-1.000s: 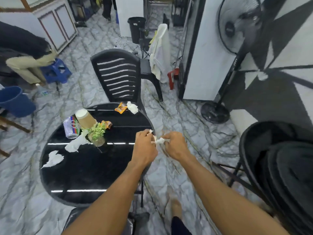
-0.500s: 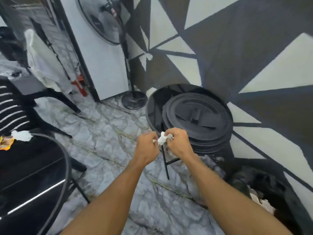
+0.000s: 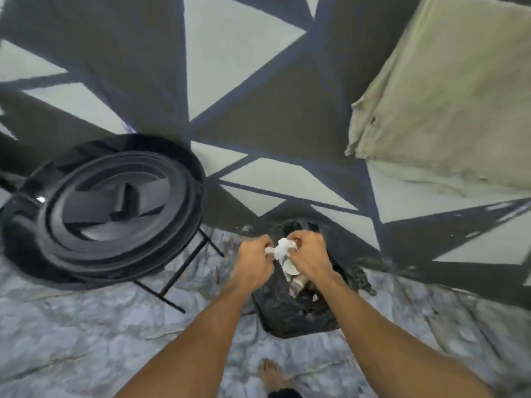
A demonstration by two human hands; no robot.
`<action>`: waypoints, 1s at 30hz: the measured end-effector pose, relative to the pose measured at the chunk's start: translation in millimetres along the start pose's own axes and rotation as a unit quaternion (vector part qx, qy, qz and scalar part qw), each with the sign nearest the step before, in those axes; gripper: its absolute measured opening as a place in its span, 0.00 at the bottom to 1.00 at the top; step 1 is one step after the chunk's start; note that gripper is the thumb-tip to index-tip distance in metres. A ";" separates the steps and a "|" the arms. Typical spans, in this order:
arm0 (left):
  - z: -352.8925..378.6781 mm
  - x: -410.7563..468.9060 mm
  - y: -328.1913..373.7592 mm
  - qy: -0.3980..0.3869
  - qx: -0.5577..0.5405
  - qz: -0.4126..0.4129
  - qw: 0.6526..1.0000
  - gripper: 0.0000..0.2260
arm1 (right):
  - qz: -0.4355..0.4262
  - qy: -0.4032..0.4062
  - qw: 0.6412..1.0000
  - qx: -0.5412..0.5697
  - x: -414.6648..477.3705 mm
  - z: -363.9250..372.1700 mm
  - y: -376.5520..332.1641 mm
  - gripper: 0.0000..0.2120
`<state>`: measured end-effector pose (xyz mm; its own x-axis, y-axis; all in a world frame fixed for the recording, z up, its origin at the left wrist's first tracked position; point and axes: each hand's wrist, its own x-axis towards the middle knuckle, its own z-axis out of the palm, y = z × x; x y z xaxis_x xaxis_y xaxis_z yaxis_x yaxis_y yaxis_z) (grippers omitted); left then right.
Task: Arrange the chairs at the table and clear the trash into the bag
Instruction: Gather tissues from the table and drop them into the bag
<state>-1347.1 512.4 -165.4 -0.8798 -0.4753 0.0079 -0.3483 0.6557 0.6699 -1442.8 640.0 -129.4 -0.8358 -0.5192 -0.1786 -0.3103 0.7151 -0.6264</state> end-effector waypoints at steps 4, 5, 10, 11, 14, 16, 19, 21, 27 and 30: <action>50.7 33.3 34.0 -0.050 -0.003 0.013 0.999 0.04 | 0.071 0.006 0.997 -0.013 21.5 -22.3 63.3 0.10; 60.4 40.2 38.9 -0.060 -0.003 0.010 0.998 0.04 | 0.086 0.006 0.996 -0.018 25.5 -24.6 76.2 0.10; 94.7 68.9 56.1 -0.092 -0.007 0.004 0.996 0.01 | 0.131 0.004 0.991 -0.024 40.0 -25.8 121.3 0.10; 98.4 71.4 57.6 -0.107 -0.011 0.000 0.994 0.03 | 0.133 -0.003 0.991 -0.029 41.8 -25.3 126.6 0.13; 109.1 75.5 54.3 -0.134 -0.025 -0.004 0.991 0.09 | 0.148 -0.012 0.989 -0.019 45.6 -23.9 139.6 0.18; 108.4 75.0 52.1 -0.139 -0.026 -0.011 0.990 0.10 | 0.145 -0.014 0.989 -0.021 47.0 -24.8 140.7 0.18; 93.0 68.6 46.5 -0.136 -0.018 -0.026 0.990 0.11 | 0.126 -0.018 0.991 -0.033 47.7 -26.1 124.2 0.16; 78.5 64.3 41.2 -0.128 -0.006 -0.025 0.991 0.14 | 0.109 -0.023 0.993 -0.033 48.7 -23.1 109.3 0.14; -25.5 33.3 -1.9 -0.024 0.010 -0.066 0.997 0.14 | -0.031 -0.089 0.995 -0.038 55.2 22.1 -3.0 0.13; -91.2 -2.2 -40.0 0.038 0.017 -0.102 0.994 0.14 | -0.110 -0.119 0.986 -0.040 47.2 57.7 -76.9 0.14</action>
<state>-1301.7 433.7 -124.5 -0.7628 -0.6430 -0.0688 -0.5289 0.5592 0.6384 -1432.2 533.5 -133.4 -0.6169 -0.7545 -0.2240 -0.5147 0.6021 -0.6104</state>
